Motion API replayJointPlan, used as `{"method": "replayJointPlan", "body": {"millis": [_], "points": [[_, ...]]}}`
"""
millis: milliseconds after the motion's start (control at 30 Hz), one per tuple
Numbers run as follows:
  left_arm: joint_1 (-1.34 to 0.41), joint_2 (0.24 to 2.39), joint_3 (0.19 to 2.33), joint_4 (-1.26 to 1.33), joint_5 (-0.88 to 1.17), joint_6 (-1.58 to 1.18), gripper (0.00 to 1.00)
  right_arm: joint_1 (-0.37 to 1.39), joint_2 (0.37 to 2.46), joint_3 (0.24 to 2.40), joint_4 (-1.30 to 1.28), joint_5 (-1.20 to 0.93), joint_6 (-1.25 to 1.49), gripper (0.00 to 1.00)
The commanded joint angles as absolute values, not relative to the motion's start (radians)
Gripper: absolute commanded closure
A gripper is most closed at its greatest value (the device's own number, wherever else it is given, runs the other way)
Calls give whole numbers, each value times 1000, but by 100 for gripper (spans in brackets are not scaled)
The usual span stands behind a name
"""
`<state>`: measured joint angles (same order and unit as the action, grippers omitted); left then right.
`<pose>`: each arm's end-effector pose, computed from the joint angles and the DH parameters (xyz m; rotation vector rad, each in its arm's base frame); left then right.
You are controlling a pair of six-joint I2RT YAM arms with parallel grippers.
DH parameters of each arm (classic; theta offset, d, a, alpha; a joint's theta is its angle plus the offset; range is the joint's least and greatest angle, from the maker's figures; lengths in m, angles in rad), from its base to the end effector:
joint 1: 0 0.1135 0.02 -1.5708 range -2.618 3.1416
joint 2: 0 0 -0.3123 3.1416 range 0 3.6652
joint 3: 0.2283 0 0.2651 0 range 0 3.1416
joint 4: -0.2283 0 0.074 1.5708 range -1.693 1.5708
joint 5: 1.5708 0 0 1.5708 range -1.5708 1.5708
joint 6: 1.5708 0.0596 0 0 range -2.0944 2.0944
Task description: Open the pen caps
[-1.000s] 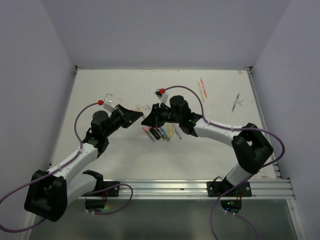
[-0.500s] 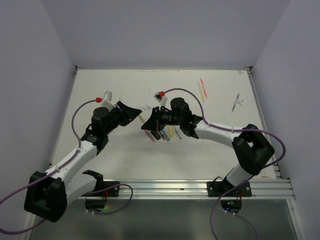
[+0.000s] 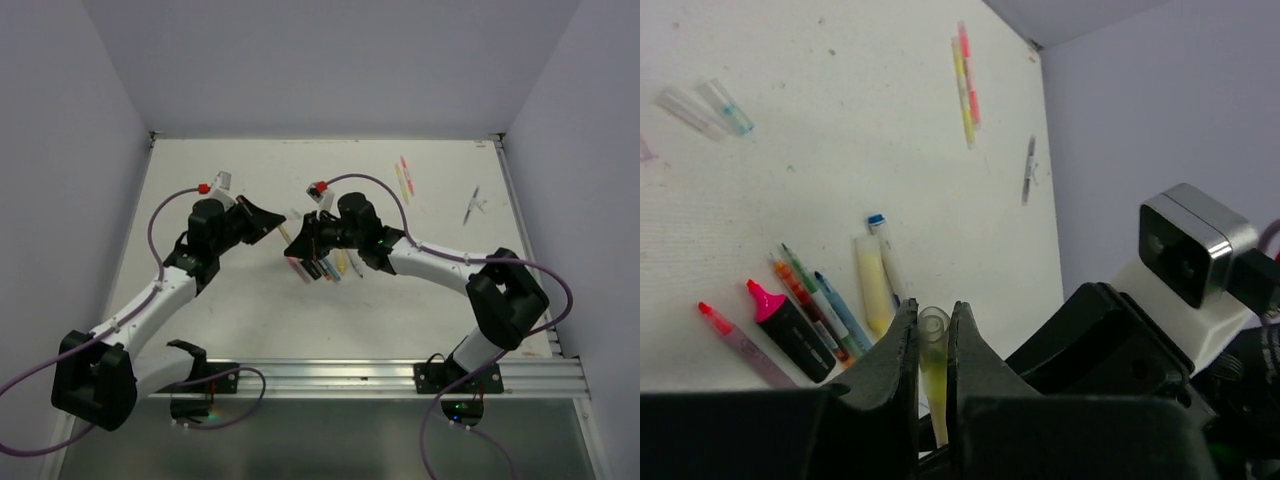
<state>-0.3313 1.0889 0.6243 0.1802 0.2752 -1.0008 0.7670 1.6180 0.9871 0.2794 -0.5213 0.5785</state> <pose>0.2397 -0.0996 0.2913 -0.4623 1.9628 -1.1473 0.2650 0.2966 0.2783 -0.5875 2.0555 1.3531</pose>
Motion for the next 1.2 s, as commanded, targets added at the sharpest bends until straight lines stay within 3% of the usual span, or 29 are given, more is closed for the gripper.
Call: {"method": "replayJointPlan", "body": {"millis": [0, 167, 367, 600, 833, 1167], "points": [[-330, 1134, 754, -84, 100, -856, 100, 796, 1571, 1061, 74, -384, 419, 100], [-328, 1196, 857, -196, -115, -844, 100, 887, 1595, 1158, -101, -114, 309, 100], [-290, 1382, 1069, -287, -144, -815, 100, 982, 1628, 1203, -218, 118, 245, 100], [-247, 1397, 1100, -302, -208, -730, 100, 957, 1606, 1216, -310, 258, 242, 100], [-221, 1434, 997, -319, -264, -623, 100, 698, 1551, 1146, -330, 141, 322, 100], [-183, 1626, 997, -247, -302, -586, 100, 578, 1543, 1028, -281, 61, 336, 100]]}}
